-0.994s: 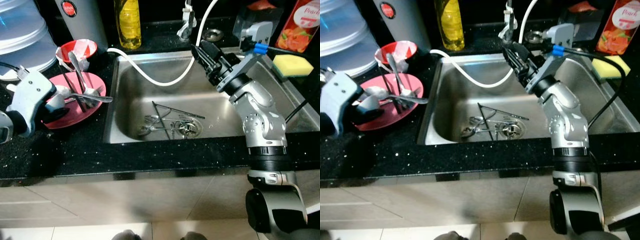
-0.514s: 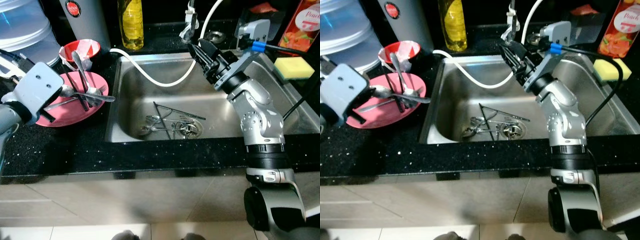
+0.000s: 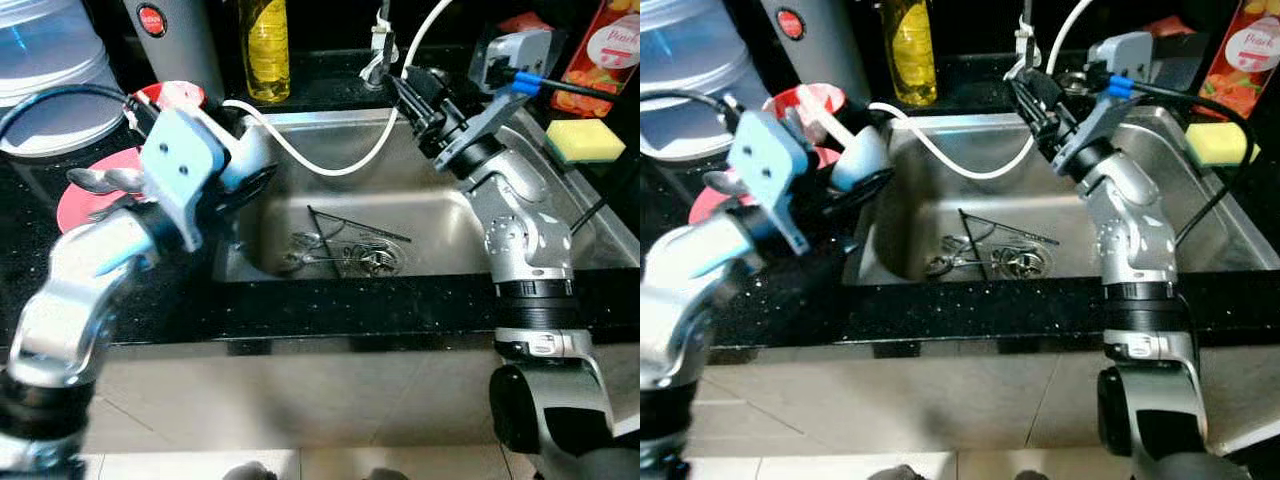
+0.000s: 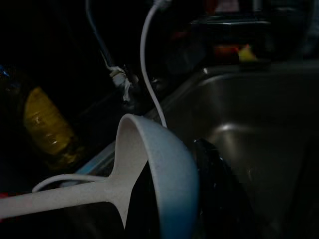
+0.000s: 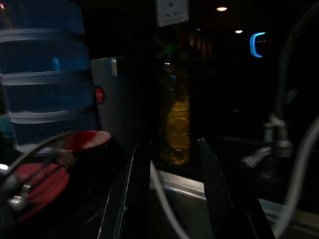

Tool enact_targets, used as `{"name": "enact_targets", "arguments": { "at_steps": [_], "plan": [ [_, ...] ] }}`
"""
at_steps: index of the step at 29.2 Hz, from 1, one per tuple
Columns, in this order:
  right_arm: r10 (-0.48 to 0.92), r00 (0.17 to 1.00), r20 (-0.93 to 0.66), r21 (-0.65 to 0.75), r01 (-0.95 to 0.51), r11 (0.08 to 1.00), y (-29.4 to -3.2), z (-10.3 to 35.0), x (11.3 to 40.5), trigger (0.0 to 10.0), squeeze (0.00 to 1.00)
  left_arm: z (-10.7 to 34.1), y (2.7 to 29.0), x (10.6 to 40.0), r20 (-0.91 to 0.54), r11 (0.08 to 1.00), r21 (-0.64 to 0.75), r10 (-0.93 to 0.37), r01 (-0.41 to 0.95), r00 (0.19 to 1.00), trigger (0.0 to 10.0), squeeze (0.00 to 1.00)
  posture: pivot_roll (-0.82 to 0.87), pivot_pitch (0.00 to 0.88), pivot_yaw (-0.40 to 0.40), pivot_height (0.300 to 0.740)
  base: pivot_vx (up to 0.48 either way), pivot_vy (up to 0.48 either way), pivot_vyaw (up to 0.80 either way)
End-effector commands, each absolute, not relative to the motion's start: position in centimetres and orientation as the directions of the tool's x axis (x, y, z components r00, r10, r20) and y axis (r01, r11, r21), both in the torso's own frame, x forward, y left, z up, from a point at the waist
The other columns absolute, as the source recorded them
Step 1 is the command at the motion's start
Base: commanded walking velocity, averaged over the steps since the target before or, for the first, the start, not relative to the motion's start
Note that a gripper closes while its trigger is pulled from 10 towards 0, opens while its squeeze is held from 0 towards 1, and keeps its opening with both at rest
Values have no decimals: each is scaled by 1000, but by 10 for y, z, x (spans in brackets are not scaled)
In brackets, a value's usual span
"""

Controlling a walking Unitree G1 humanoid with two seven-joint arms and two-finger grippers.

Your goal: Kitchen organization

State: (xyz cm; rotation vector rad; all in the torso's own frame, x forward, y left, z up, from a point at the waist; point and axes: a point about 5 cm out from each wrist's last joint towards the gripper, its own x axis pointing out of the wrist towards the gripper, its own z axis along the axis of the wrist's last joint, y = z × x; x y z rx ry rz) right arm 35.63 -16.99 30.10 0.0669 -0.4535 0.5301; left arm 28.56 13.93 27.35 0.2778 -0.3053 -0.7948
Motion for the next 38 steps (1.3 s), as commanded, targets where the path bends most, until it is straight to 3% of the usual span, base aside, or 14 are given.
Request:
{"name": "enact_targets", "arguments": {
  "at_steps": [1,6,14,17,26,27,28,35,38],
  "plan": [
    [438,788,432,-48,-465,884,-180,299,357,10000,0,274,134,293,176,662,332,-744,672,645,10000,0,22,42,69,740,0,0,0],
    [306,872,382,-99,-291,952,-195,291,364,10000,0,277,98,312,223,537,224,-841,813,493,10000,0,-13,41,86,740,0,0,0],
    [375,860,347,-165,-338,927,-190,284,356,10000,0,280,85,322,286,414,56,-879,909,382,10000,0,-42,45,104,740,0,0,0],
    [488,808,329,-225,-435,872,-190,286,343,10000,0,266,82,348,172,466,1,-872,885,459,10000,0,-66,49,114,740,0,0,0],
    [496,824,274,-302,-416,858,-210,282,336,10000,0,251,78,375,13,582,-72,-812,810,584,10000,0,-68,49,114,740,0,0,0],
    [507,816,276,-299,-429,853,-209,282,334,10000,0,248,77,375,-10,581,-50,-813,812,582,10000,243,-73,47,120,740,0,0,0],
    [516,810,278,-295,-439,849,-207,283,333,10000,0,245,77,375,-27,575,-40,-818,817,574,10000,1000,-72,46,121,740,0,0,0],
    [564,773,291,-283,-494,822,-202,285,327,10000,0,238,77,373,-58,536,-8,-843,844,534,10000,1000,-68,47,120,740,0,0,0],
    [582,751,312,-262,-521,812,-198,288,325,10000,0,247,82,365,-2,495,9,-869,869,495,10000,1000,-58,48,114,740,0,0,0]
  ]
}}
